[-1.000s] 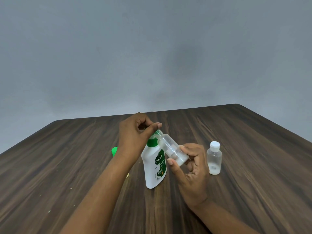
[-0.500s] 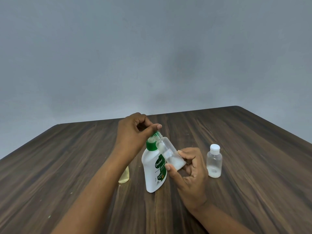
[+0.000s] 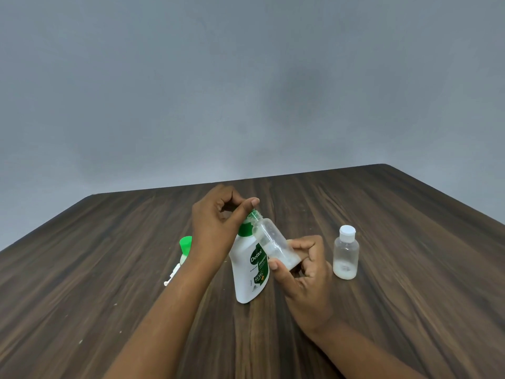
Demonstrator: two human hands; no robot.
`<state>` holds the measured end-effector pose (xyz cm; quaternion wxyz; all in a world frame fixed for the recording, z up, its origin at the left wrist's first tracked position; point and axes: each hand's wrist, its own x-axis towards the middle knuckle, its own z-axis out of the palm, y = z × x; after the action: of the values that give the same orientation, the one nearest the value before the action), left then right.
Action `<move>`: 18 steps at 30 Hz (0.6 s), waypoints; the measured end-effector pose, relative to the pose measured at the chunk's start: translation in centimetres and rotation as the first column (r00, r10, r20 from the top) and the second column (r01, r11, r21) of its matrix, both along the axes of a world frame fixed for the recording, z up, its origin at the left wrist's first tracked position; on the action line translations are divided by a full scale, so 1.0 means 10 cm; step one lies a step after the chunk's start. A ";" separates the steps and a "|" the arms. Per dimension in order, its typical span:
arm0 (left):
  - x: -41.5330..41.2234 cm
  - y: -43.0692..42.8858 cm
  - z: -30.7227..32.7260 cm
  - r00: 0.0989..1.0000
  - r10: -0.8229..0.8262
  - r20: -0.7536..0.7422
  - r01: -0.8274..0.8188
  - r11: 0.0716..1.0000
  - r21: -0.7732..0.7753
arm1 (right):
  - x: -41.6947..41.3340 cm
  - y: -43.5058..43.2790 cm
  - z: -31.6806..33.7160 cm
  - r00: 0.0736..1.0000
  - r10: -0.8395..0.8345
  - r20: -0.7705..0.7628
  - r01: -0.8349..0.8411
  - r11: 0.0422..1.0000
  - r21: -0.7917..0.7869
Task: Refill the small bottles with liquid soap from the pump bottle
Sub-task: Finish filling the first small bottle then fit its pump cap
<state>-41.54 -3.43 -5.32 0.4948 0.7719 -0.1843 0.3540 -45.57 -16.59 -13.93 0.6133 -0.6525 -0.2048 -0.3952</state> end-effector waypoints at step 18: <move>0.07 -0.02 -0.06 0.998 -0.065 0.000 0.065 0.998 -0.026 | 0.00 -0.01 -0.03 0.991 0.129 -0.036 -0.131 0.989 -0.066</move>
<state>-40.79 -3.59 -5.96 0.5162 0.7592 -0.2047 0.3396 -45.54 -16.68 -14.21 0.6185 -0.6642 -0.2506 -0.3369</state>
